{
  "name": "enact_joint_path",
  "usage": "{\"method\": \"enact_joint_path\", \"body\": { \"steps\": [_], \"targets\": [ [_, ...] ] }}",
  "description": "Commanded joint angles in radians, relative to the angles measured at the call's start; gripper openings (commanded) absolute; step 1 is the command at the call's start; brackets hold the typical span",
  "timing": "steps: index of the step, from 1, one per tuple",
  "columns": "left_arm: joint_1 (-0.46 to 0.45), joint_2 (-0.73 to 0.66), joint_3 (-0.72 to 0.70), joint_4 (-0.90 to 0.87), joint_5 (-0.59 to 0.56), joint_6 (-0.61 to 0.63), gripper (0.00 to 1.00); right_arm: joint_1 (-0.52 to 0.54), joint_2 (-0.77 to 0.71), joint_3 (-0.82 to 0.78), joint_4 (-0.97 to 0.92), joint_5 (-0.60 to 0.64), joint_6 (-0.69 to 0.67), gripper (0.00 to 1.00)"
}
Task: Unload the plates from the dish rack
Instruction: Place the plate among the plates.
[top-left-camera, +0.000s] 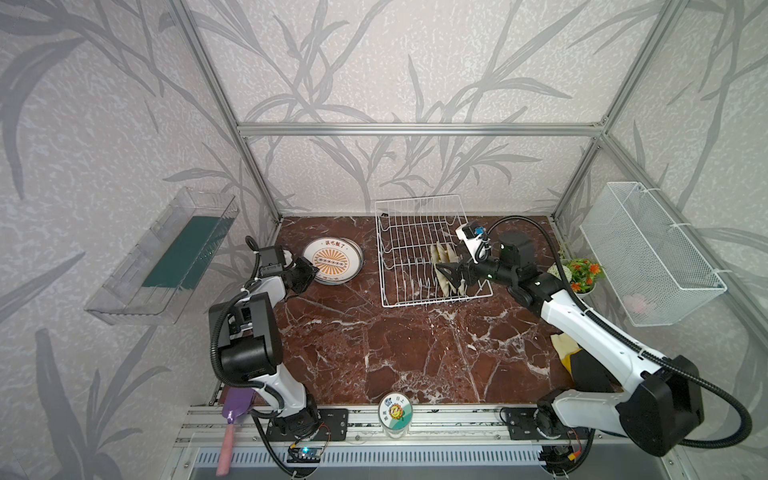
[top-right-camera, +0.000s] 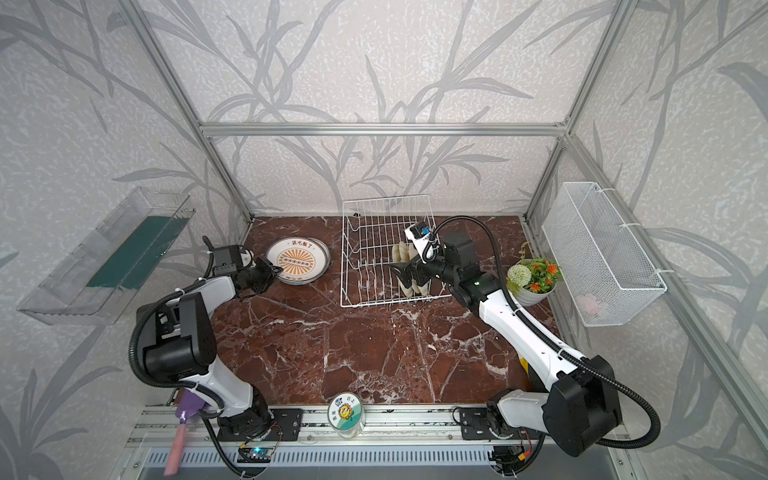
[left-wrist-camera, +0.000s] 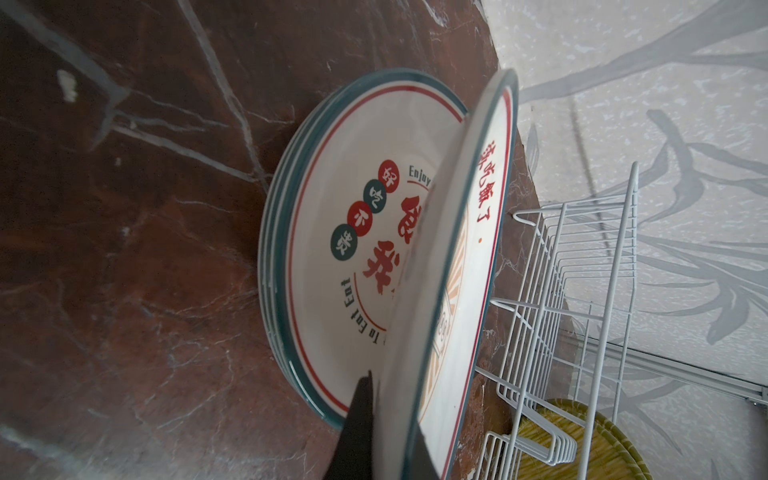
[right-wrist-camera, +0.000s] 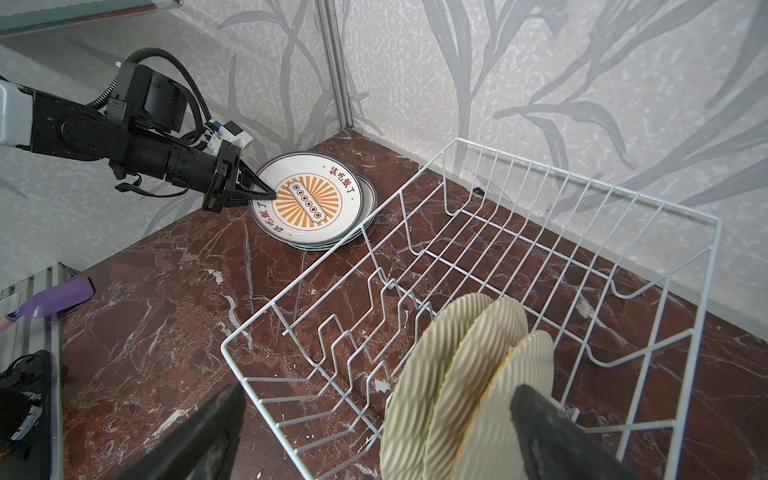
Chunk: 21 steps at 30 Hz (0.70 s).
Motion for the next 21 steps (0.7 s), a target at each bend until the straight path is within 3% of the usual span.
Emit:
{"method": "enact_joint_path", "body": {
  "steps": [1,13,21],
  "targets": [
    [0.008,0.026,0.015,0.045,0.025,-0.011,0.00,0.005,0.004,0.019,0.002,-0.015,0.011,0.99],
    [0.018,0.091,0.051,0.025,0.046,-0.026,0.11,0.006,0.009,0.027,0.004,-0.021,0.010,0.99],
    [0.018,0.102,0.070,-0.030,0.040,-0.001,0.28,0.008,0.005,0.024,0.005,-0.016,0.009,0.99]
  ]
}}
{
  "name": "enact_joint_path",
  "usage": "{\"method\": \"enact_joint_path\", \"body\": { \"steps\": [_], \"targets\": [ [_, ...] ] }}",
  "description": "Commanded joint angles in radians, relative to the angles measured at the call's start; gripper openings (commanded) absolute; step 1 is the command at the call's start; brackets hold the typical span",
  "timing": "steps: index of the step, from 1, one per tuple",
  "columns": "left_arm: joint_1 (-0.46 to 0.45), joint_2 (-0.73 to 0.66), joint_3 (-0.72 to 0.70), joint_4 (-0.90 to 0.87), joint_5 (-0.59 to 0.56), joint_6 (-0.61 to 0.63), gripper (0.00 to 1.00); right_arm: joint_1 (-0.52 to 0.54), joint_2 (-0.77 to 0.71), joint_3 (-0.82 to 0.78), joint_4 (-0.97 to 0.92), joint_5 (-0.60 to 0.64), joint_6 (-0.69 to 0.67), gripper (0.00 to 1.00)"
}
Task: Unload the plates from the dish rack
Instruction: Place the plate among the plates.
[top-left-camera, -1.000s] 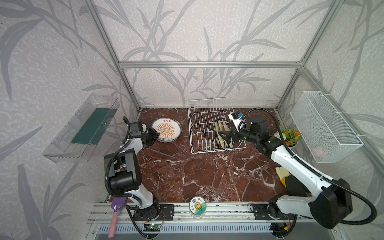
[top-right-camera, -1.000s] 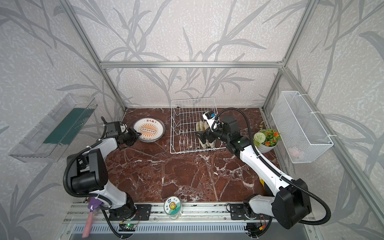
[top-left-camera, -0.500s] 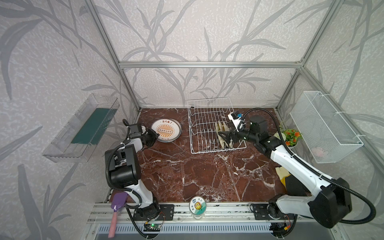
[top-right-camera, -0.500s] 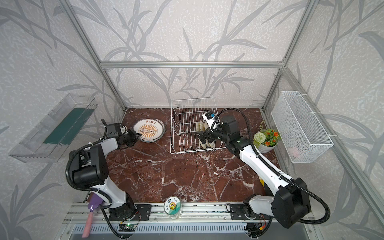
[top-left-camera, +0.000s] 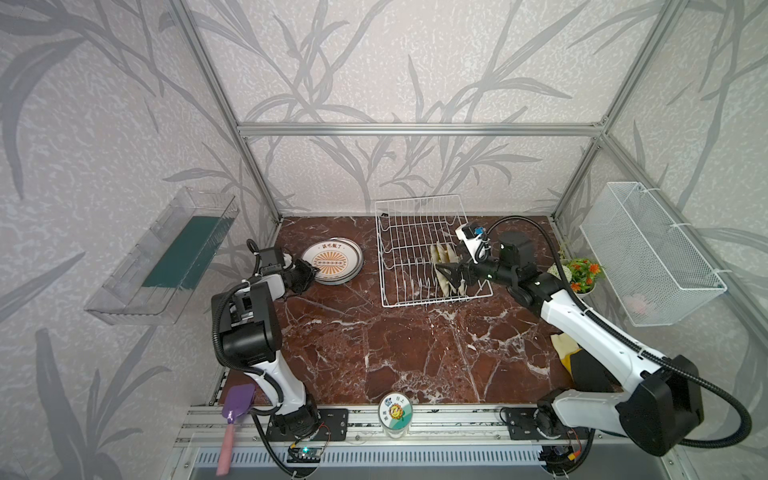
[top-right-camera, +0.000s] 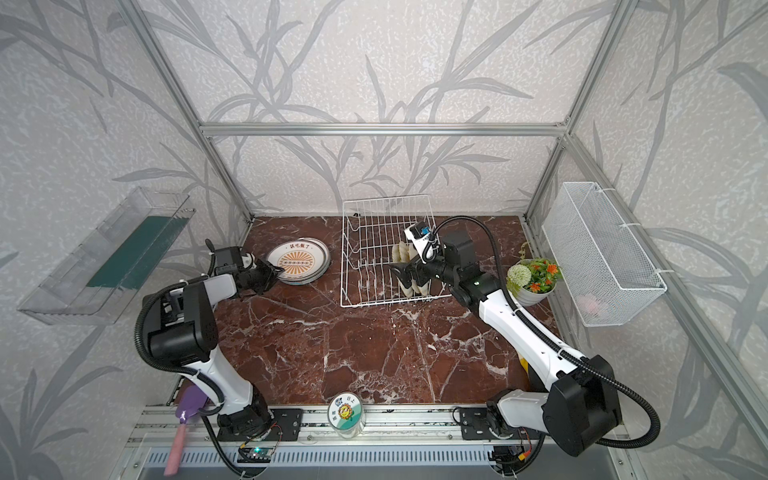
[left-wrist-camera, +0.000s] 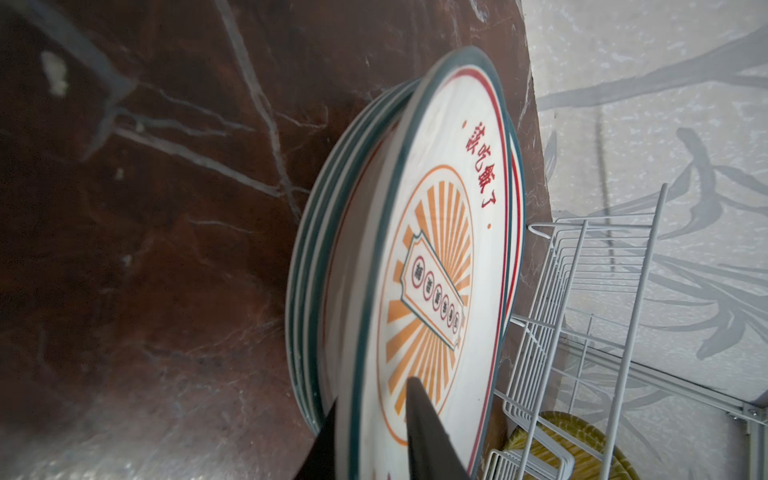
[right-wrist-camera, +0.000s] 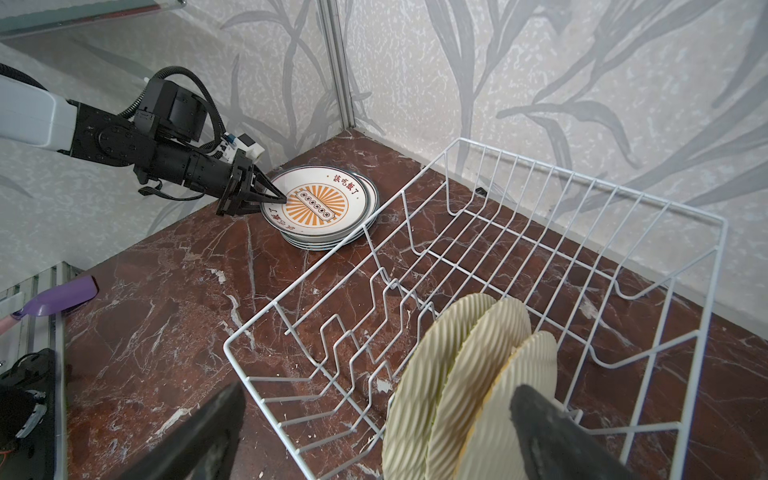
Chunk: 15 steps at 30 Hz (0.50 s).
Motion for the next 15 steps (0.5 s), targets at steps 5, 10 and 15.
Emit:
{"method": "enact_joint_path", "body": {
  "steps": [5,10,15],
  "targets": [
    [-0.002,0.023,0.051,-0.077,0.000,0.035,0.33,0.007,0.002,0.024,0.003,-0.009,0.010,0.99],
    [-0.002,0.000,0.051,-0.145,-0.005,0.062,0.39,0.008,0.001,0.027,-0.002,-0.009,0.008,0.99],
    [-0.002,-0.033,0.072,-0.225,-0.019,0.103,0.44,0.009,0.017,0.036,0.006,-0.020,0.014,0.99]
  ]
}}
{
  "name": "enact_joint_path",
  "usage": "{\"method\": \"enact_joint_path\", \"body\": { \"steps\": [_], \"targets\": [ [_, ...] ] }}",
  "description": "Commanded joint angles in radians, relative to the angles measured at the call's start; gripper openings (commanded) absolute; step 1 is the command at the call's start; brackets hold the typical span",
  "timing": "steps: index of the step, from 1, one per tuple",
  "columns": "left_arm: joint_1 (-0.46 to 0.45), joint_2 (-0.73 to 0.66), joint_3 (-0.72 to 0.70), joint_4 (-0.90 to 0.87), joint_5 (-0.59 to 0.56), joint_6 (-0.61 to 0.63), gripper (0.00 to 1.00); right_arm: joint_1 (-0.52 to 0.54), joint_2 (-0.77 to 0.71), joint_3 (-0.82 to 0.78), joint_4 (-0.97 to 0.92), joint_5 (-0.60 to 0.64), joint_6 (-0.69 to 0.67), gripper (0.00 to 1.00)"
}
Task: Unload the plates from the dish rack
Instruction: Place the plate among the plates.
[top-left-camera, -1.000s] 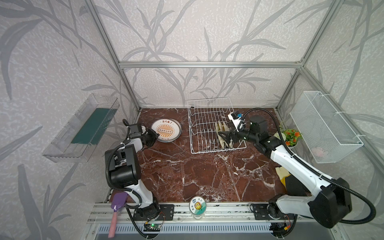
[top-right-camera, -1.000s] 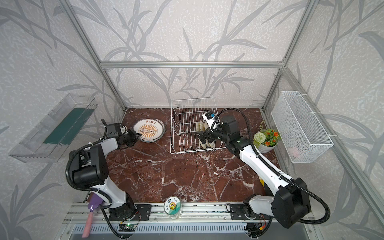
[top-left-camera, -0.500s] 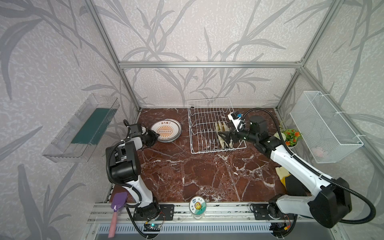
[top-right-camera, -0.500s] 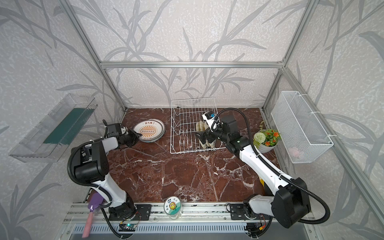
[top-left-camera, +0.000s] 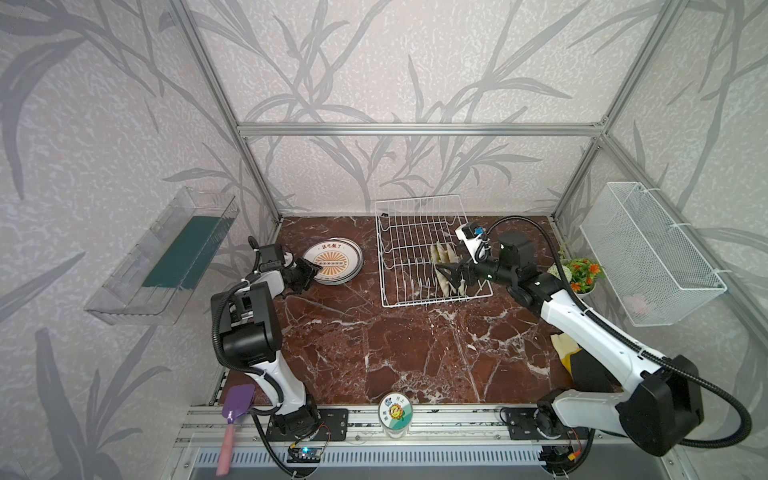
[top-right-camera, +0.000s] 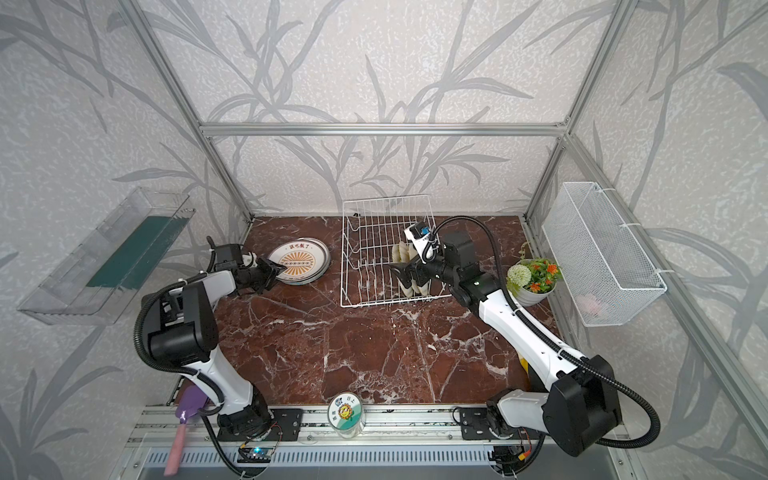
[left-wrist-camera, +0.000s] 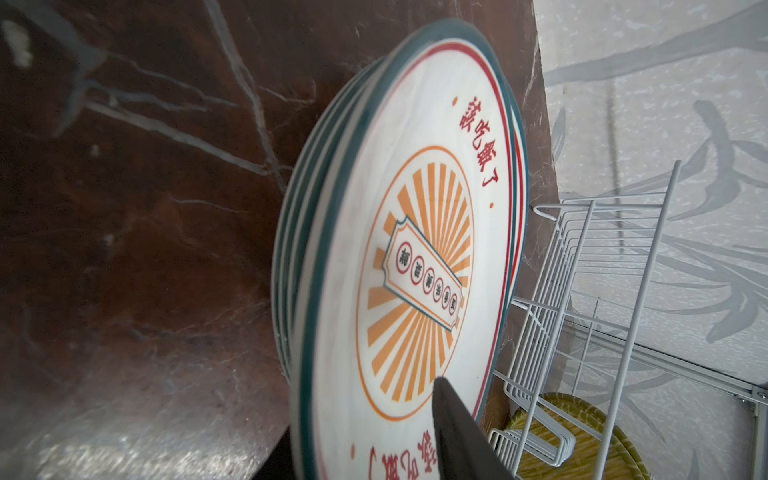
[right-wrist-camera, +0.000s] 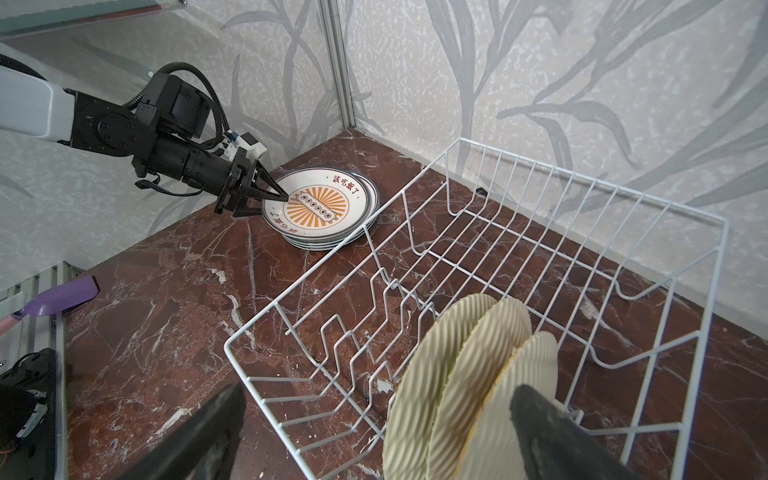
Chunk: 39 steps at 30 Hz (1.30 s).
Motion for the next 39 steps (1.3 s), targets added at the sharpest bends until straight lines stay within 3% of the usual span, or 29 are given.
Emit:
{"method": "enact_joint_path", "body": {
  "steps": [1,9,24,31,39],
  "targets": [
    [0.000,-0.031,0.025,-0.114,-0.023,0.042,0.44,0.009,0.017,0.035,0.005,-0.020,0.014,0.99],
    [-0.001,-0.026,0.106,-0.227,-0.014,0.092,0.58,0.019,0.018,0.036,0.006,-0.017,0.012,0.99],
    [-0.003,-0.001,0.196,-0.354,-0.017,0.153,0.59,0.021,0.023,0.035,0.012,-0.018,0.007,0.99],
    [-0.019,0.028,0.204,-0.320,-0.006,0.124,0.59,0.021,0.018,0.034,0.007,-0.017,0.000,0.99],
    [-0.057,-0.085,0.237,-0.391,-0.098,0.159,0.59,0.021,0.009,0.030,-0.024,0.016,-0.007,0.99]
  ]
}}
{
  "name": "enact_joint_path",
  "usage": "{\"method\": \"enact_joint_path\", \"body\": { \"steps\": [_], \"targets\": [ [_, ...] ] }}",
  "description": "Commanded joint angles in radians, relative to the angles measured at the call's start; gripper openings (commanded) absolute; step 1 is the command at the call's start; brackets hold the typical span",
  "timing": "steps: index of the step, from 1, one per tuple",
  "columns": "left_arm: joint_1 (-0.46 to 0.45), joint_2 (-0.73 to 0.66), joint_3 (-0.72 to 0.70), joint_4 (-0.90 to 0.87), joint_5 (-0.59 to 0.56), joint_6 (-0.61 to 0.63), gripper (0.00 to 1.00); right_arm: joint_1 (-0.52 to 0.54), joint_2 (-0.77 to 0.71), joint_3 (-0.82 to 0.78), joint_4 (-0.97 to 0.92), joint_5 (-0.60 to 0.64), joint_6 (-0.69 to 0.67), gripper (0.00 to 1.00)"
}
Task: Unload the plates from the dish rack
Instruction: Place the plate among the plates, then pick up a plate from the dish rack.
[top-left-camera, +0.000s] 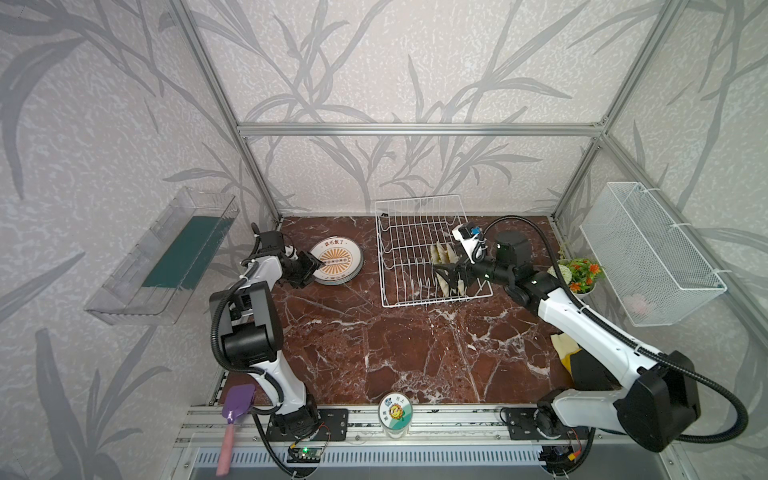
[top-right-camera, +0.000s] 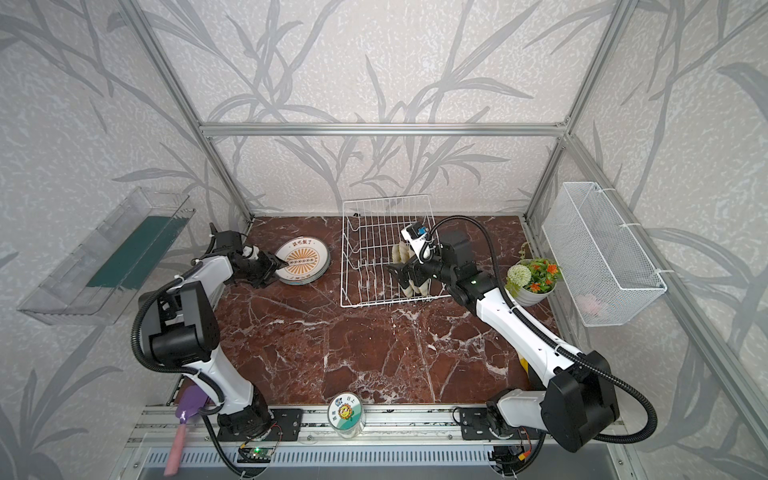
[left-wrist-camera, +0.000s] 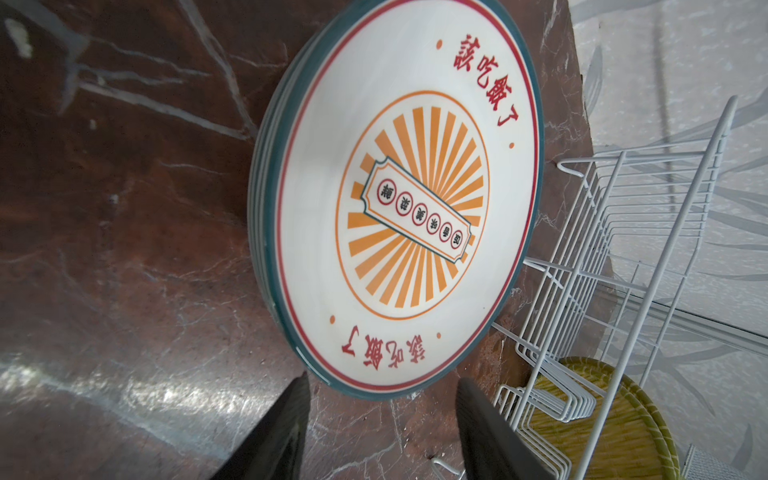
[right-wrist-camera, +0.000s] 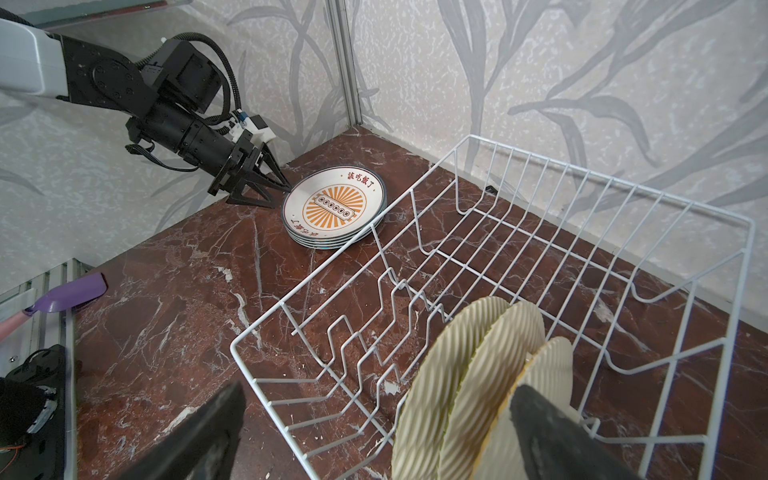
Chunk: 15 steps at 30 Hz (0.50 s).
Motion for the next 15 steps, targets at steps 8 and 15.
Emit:
{"method": "enact_joint_path", "body": {
  "steps": [8,15],
  "targets": [
    [-0.100,-0.253,0.108,-0.050,-0.022,0.063,0.72,0.006,-0.047,0.006,0.006,0.091,0.006,0.99],
    [-0.284,-0.294,0.155,-0.003,-0.003,0.038,0.77,-0.002,-0.111,0.027,-0.109,0.264,0.070,0.99]
  ]
}}
